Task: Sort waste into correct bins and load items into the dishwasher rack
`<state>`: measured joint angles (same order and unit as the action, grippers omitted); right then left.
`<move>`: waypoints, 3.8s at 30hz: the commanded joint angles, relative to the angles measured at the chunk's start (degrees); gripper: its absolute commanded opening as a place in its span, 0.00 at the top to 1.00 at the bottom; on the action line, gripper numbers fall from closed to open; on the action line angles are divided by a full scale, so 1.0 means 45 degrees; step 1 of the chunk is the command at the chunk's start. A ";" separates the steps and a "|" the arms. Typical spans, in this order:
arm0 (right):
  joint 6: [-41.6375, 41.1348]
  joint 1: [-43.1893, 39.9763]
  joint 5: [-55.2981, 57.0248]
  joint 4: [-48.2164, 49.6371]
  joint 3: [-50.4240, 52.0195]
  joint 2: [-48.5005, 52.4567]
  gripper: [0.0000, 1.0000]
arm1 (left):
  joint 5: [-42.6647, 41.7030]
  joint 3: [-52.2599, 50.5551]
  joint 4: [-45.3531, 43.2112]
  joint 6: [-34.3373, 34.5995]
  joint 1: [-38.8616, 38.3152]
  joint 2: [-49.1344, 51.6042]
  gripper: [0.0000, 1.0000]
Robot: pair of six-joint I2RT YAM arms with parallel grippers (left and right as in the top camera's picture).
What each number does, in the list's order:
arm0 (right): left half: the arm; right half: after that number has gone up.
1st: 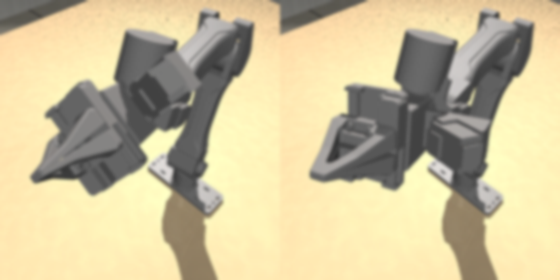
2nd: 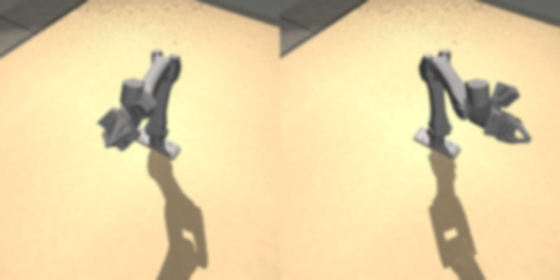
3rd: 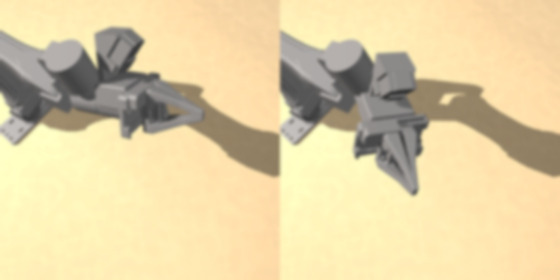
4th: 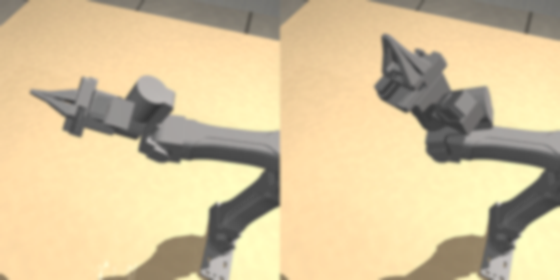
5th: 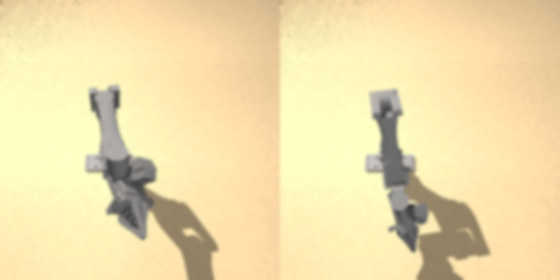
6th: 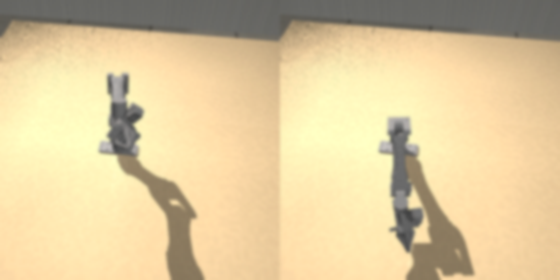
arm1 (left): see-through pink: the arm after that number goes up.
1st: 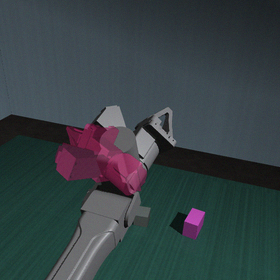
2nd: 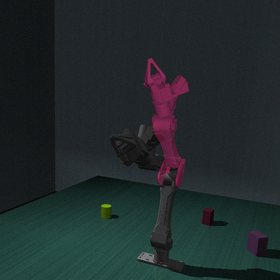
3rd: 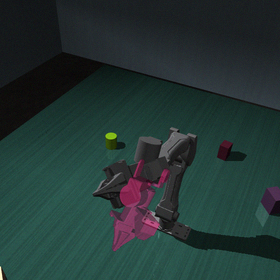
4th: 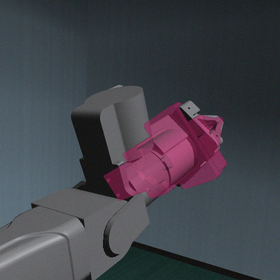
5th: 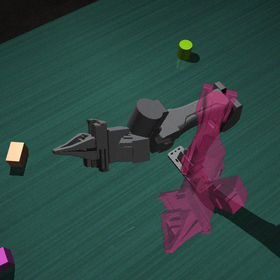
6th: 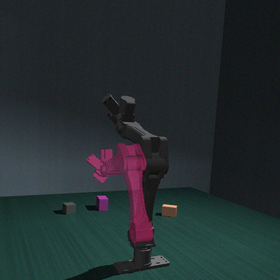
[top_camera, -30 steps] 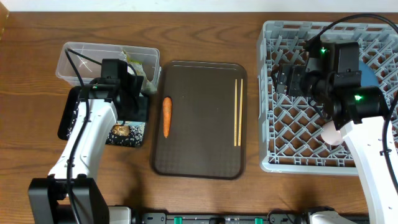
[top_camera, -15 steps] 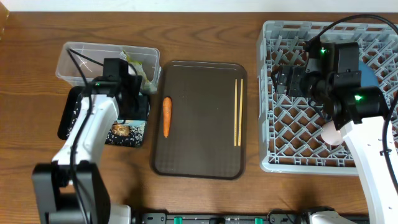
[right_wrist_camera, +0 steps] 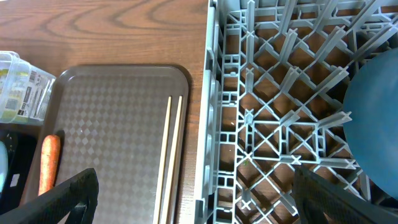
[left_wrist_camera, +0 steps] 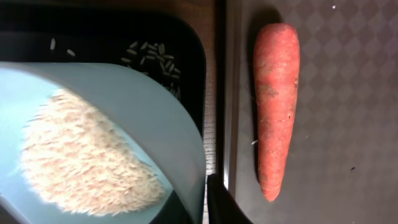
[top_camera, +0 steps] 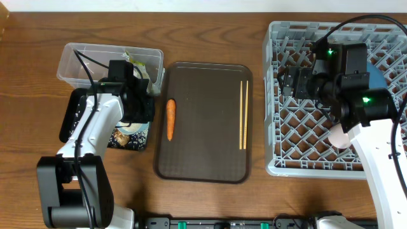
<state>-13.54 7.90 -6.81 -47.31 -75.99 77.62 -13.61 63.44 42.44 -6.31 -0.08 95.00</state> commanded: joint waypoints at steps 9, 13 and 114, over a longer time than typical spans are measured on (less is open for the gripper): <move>0.0165 0.0000 0.0034 -0.0019 -0.0019 -0.0010 0.08 | -0.0175 -0.0087 -0.0078 -0.0053 -0.0005 0.0500 0.83; 0.0165 0.0000 0.0034 -0.0019 -0.0019 -0.0010 0.08 | -0.0355 -0.0087 -0.0034 -0.0053 -0.0005 0.0899 0.83; 0.0170 0.0000 0.0228 -0.0340 -0.0019 -0.0010 0.05 | 0.3755 -0.0049 -0.1520 0.1613 0.0010 0.1039 0.83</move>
<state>-13.54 7.90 -6.37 -48.71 -75.99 77.62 1.52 63.33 35.38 0.23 -0.23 98.91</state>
